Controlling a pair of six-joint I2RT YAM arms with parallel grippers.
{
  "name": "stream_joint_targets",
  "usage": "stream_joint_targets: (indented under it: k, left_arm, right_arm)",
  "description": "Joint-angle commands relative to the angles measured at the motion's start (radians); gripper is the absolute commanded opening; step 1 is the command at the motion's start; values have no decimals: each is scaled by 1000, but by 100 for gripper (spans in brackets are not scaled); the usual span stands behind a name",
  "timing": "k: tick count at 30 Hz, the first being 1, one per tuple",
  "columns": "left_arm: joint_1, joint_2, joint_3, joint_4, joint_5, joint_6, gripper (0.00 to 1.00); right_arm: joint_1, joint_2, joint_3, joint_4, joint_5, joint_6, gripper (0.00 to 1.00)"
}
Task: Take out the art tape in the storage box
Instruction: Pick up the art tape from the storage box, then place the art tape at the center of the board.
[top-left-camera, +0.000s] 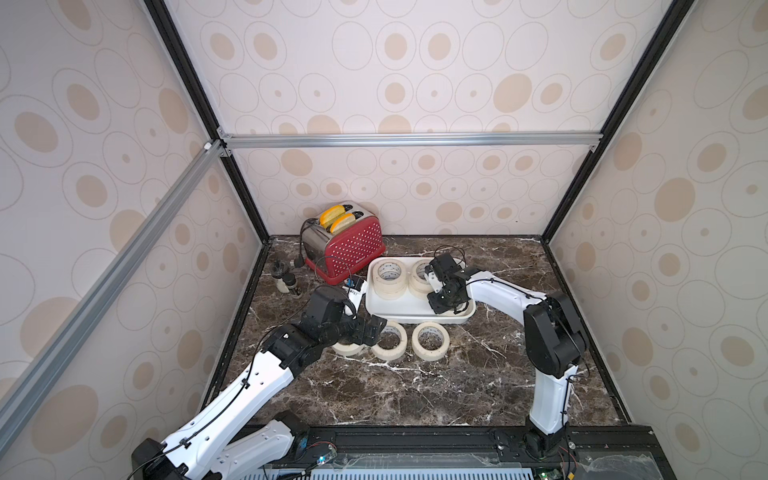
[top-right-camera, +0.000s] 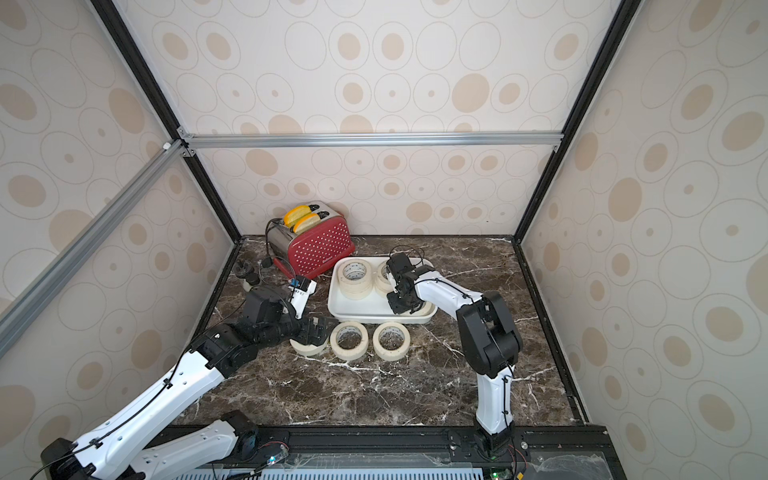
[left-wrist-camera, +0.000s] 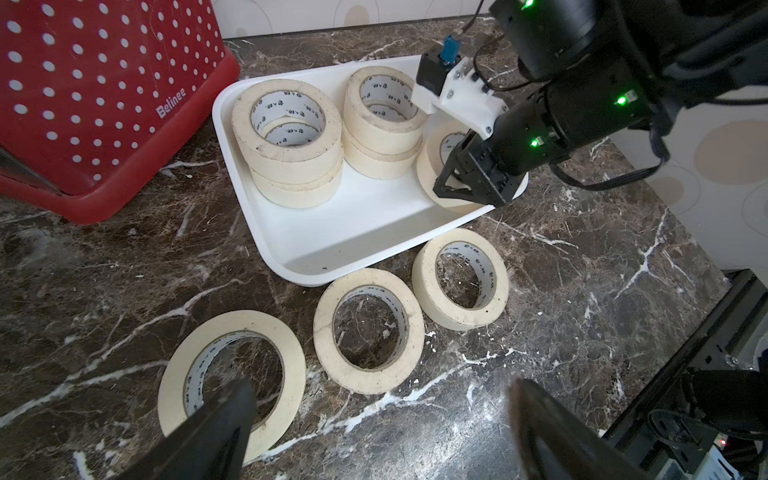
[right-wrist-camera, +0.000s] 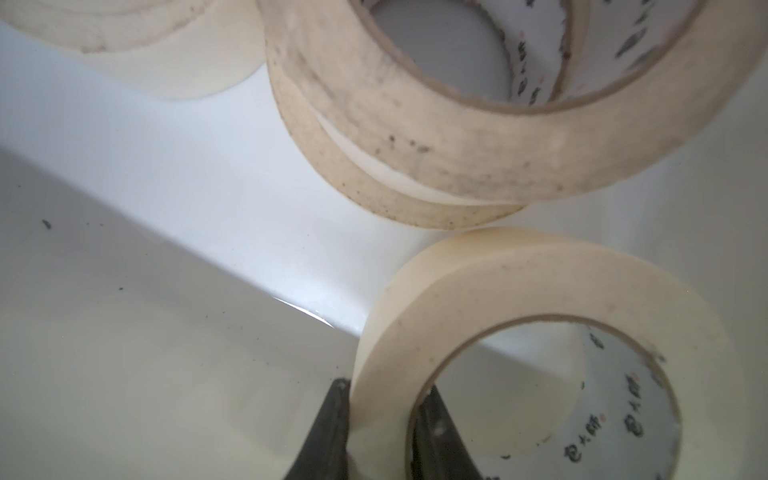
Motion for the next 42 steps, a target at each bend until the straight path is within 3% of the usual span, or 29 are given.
stream_joint_targets:
  k: [1, 16, 29, 42]
  left_arm:
    - [7, 2, 12, -9, 0, -11, 99]
    - [9, 14, 15, -9, 6, -11, 99]
    - [10, 21, 17, -4, 13, -14, 99]
    - [11, 37, 16, -4, 20, -15, 99]
  right_arm:
    - [-5, -87, 13, -24, 18, -17, 18]
    - [-5, -337, -74, -78, 13, -8, 17]
    - [-4, -559, -257, -130, 60, 21, 17]
    - [-3, -687, -445, -129, -22, 96, 17]
